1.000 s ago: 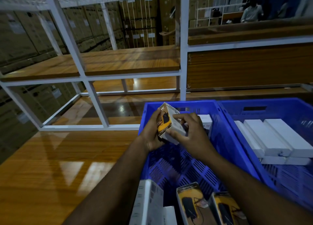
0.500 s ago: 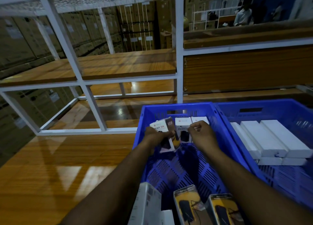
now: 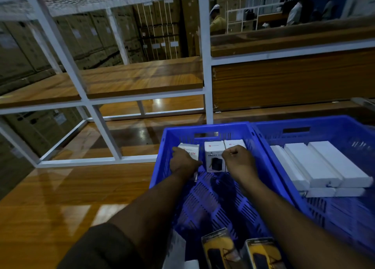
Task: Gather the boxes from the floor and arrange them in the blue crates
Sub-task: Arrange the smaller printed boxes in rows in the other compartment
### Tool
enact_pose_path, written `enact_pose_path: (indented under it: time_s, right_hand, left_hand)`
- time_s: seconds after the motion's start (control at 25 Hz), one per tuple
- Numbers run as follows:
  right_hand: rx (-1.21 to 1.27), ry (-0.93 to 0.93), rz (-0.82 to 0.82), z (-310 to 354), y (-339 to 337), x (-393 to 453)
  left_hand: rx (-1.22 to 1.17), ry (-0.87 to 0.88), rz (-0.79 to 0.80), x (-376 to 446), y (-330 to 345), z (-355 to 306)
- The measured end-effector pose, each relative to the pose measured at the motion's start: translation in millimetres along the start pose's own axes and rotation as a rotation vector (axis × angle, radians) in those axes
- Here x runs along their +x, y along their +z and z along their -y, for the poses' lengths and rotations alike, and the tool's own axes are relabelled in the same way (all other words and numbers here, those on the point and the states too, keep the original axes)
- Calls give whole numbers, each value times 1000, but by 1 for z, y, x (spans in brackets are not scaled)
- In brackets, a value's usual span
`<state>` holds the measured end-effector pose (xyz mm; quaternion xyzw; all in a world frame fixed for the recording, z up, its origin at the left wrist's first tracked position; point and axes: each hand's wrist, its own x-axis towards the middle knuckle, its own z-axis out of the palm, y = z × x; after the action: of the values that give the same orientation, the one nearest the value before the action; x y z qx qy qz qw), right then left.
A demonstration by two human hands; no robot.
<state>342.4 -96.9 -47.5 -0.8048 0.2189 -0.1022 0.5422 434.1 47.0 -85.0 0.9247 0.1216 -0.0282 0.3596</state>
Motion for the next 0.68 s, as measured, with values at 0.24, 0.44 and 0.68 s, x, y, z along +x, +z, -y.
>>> enact_pose_path:
  time_s: [0.24,0.44,0.68]
  right_hand:
    - [-48,-45,19,1,-1,0]
    - [-46,-52,17,2,-1,-2]
    - [-94,-86,84,4,2,-6]
  left_hand:
    - [-30,-71,83,10,23,-5]
    - [-134,-145,109,20,42,-9]
    - [-312,-236,245,31,39,-15]
